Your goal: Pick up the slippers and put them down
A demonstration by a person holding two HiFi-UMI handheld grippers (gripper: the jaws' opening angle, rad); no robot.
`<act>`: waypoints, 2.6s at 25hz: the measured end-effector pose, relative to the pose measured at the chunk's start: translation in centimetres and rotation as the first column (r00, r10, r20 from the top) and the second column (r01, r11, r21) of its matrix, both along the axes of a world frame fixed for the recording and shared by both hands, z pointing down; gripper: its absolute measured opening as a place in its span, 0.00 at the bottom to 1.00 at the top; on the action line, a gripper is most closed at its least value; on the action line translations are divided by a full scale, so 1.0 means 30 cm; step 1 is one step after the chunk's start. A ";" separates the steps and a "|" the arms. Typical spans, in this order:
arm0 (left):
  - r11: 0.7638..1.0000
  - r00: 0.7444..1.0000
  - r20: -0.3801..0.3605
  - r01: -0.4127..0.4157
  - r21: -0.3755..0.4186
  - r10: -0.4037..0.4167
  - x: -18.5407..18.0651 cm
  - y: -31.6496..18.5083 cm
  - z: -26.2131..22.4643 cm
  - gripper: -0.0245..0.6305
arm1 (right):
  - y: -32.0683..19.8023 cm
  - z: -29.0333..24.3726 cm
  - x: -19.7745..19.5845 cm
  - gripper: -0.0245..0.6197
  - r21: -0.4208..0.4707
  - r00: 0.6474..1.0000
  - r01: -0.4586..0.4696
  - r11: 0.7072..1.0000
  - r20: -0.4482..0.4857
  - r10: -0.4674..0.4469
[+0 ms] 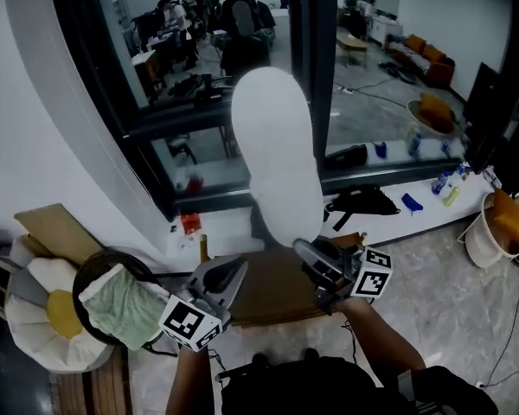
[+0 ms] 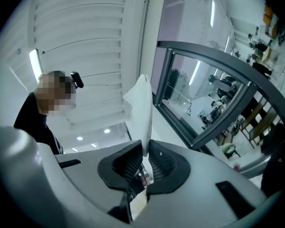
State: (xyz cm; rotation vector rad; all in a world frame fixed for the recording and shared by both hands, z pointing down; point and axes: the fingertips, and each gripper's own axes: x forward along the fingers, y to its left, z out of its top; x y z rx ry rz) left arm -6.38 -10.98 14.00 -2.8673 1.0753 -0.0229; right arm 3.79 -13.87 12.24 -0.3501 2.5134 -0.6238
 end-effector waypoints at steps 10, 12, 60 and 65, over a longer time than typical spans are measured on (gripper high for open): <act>0.994 1.000 0.004 -0.020 0.111 0.019 0.048 0.070 -0.130 0.06 | 0.061 -0.131 0.022 0.11 0.108 0.999 -0.017 0.994 0.047 0.012; 0.993 1.000 0.008 -0.026 0.117 0.025 0.060 0.079 -0.137 0.06 | 0.072 -0.137 0.031 0.11 0.113 0.999 -0.021 0.993 0.049 0.015; 0.902 0.996 -0.062 -0.082 -0.424 0.062 0.109 -0.029 0.900 0.06 | -0.016 1.186 0.032 0.11 -0.652 0.995 -0.096 0.752 -0.070 0.066; 0.879 0.994 -0.089 -0.100 -0.467 0.066 0.128 -0.018 1.048 0.06 | 0.063 1.381 0.017 0.11 -0.727 0.995 -0.102 0.679 -0.078 0.065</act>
